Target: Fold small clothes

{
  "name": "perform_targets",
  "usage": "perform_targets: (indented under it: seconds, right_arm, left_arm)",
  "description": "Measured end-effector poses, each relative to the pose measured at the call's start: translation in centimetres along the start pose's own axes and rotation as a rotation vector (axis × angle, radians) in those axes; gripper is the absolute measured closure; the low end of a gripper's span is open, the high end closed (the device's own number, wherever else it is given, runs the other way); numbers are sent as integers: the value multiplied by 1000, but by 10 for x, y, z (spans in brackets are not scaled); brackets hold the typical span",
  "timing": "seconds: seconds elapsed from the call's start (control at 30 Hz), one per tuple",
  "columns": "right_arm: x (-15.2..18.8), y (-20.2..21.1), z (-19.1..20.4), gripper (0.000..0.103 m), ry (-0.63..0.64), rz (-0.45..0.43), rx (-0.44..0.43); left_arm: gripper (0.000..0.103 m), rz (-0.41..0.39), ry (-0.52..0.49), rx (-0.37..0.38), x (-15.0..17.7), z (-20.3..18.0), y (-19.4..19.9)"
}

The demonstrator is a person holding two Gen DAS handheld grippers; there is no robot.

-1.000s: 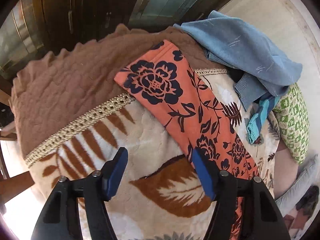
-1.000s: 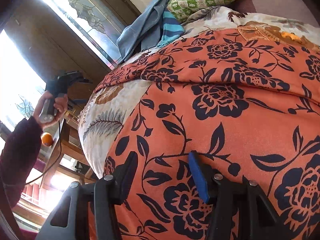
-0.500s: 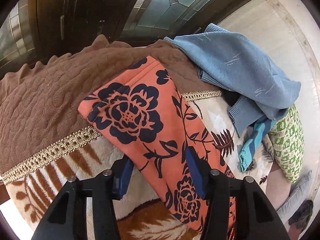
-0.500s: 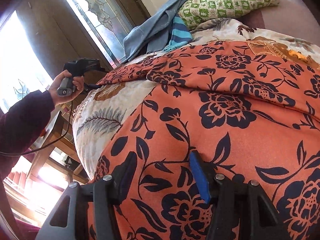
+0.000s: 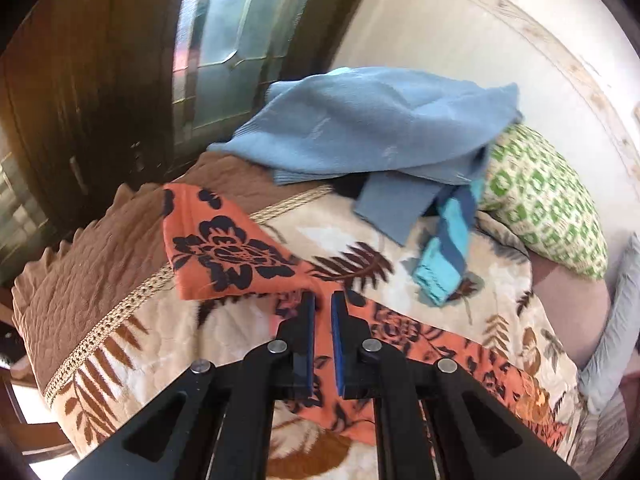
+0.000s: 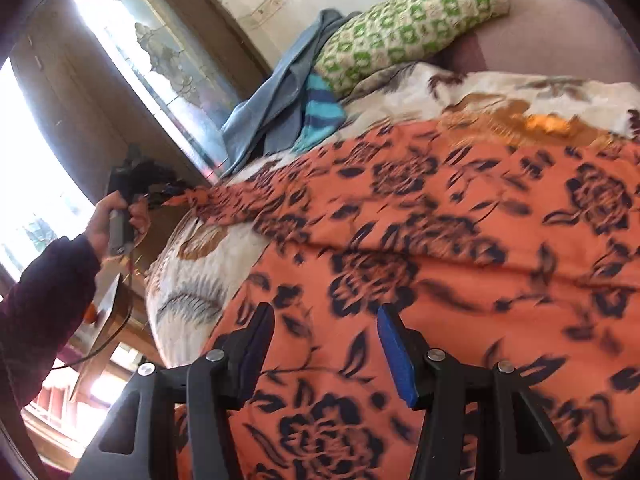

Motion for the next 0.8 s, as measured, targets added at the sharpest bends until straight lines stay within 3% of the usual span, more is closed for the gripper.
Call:
perform_targets:
  seconds: [0.07, 0.1, 0.13, 0.27, 0.3, 0.4, 0.43, 0.5, 0.57, 0.73, 0.8]
  right_arm:
    - [-13, 7, -48, 51, -71, 7, 93]
    - [-19, 9, -72, 67, -107, 15, 132]
    - [-22, 10, -94, 72, -136, 27, 177]
    - [-6, 5, -170, 76, -257, 148, 324]
    - [1, 1, -181, 83, -257, 164, 339]
    - [6, 4, -185, 84, -196, 65, 304]
    - [6, 5, -184, 84, -190, 55, 315]
    - [5, 4, -181, 84, -154, 57, 345]
    - [6, 5, -182, 84, -160, 39, 331]
    - [8, 7, -184, 84, -190, 6, 292]
    - [8, 6, -183, 84, -185, 3, 295]
  left_arm:
    - [96, -4, -98, 34, 13, -41, 15]
    - [96, -5, -146, 60, 22, -62, 24]
    - [96, -4, -192, 87, 32, -82, 33]
    - [96, -8, -404, 161, 79, -159, 65]
    - [96, -14, -441, 170, 89, -173, 72]
    - [95, -25, -446, 185, 100, -186, 85]
    - [94, -23, -418, 168, 95, -176, 83]
    - [74, -1, -318, 101, 85, -143, 75]
    - [65, 18, -162, 6, 70, -84, 61]
    - [65, 18, 86, -183, 45, 62, 47]
    - [65, 44, 208, -188, 41, 101, 38]
Point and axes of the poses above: each gripper's, at about its wrist camera, not at the fingertips, and y roughly against the way its jaws point, z to its left, x to its underside, the point moved 10 cm from there along -y, roughly the way its jaws point, and after that the axes turned 12 degrees about y, right-handed, at the moved point
